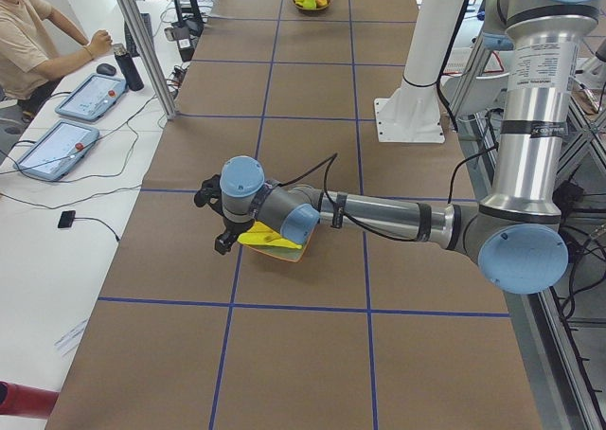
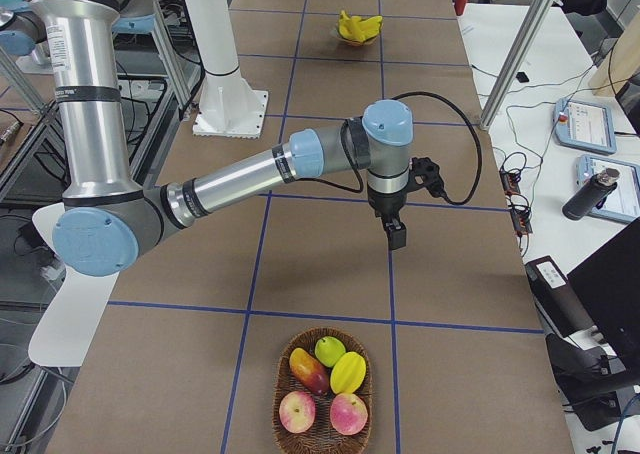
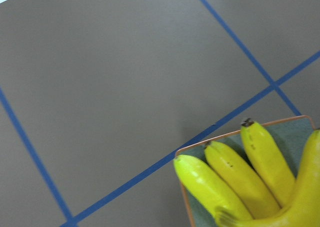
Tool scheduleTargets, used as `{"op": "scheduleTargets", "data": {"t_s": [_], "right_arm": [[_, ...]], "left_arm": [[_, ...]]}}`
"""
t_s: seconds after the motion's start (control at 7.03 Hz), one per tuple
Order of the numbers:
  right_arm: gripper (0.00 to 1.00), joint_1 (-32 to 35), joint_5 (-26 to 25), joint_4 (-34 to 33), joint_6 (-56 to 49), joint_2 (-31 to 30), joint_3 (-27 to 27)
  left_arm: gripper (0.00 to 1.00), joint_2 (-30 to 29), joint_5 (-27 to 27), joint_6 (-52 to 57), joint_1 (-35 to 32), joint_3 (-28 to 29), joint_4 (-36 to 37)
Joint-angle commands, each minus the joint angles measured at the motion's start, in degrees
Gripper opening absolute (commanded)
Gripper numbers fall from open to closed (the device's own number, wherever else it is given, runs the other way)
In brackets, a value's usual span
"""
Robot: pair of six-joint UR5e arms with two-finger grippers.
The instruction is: Transfer all bananas from basket to plate
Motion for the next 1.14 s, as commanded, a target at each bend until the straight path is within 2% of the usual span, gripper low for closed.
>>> {"op": "scheduleTargets", "data": {"t_s": [0.0, 0.14, 0.28, 0.43, 1.0], "right_arm": [[1.0, 0.6, -0.1, 0.0, 0.0, -1.3, -0.4], [1.0, 1.0, -0.1, 0.0, 0.0, -2.0, -0.5], [1.0, 1.0, -0.4, 0.1, -0.1, -2.3, -0.9], [1.0, 1.0, -0.7, 0.1, -0.1, -2.7, -1.3], [1.0, 1.0, -1.7, 0.9, 0.2, -6.8, -2.1]], "left_arm": [[1.0, 0.5, 11.0, 0.3, -1.9, 0.7, 17.6], [1.0, -1.6, 10.9, 0.1, -2.7, 0.2, 28.0], [1.0, -0.7, 8.8, -0.2, -6.0, 0.2, 27.6], [1.0, -0.7, 3.1, -0.2, -6.8, 0.1, 27.6], [1.0, -0.4, 1.8, -0.2, -7.2, -2.6, 27.3]]}}
